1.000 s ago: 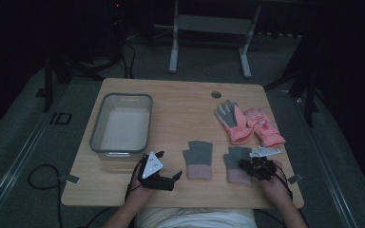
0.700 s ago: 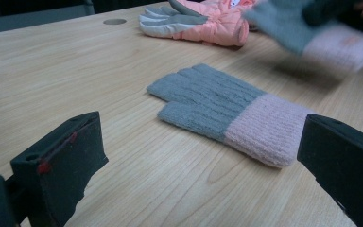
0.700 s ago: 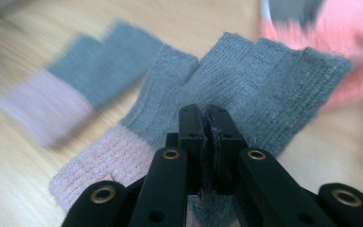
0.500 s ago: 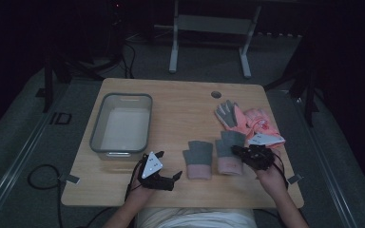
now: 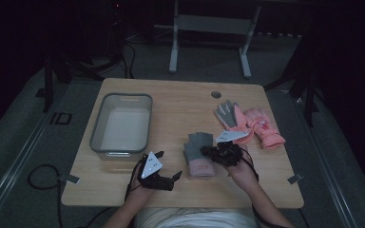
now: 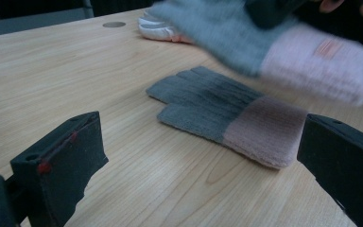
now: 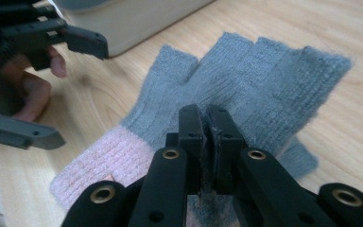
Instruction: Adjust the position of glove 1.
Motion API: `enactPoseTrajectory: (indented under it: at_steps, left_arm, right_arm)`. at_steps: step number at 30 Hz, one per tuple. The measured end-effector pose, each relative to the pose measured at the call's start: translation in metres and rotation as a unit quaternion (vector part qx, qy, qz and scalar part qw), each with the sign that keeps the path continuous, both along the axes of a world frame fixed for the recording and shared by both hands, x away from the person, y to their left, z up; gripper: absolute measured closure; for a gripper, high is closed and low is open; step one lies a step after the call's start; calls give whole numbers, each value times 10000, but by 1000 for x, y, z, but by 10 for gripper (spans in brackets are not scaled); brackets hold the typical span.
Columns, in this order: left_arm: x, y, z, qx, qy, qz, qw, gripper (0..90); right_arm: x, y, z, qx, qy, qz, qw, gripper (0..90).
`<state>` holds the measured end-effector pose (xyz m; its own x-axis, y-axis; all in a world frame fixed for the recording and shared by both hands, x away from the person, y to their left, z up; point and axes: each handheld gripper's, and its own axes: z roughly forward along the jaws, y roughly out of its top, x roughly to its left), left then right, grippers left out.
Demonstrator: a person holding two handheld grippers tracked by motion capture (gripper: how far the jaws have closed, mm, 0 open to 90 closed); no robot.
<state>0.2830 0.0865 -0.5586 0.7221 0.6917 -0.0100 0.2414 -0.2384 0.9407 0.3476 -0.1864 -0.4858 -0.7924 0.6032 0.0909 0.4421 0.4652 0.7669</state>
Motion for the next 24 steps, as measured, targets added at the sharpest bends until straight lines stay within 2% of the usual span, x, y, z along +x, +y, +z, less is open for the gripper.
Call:
enactPoseTrajectory:
  at_steps: [13,17,21,24]
  left_arm:
    - [0,-1,0,47,4,-52,10000,11]
    - [0,-1,0,41,40,-73,10000,11]
    - [1,-2,0,65,57,-101,9999,11]
    - [1,-1,0,60,70,-106,9999,11]
  right_arm:
    - [16,0,-35,-136,456,-62,9988,852]
    - [17,2,-39,-108,510,-88,9986,850]
    - [18,4,-46,-214,516,-162,9983,841]
    - [18,2,-51,-148,555,-207,9981,835]
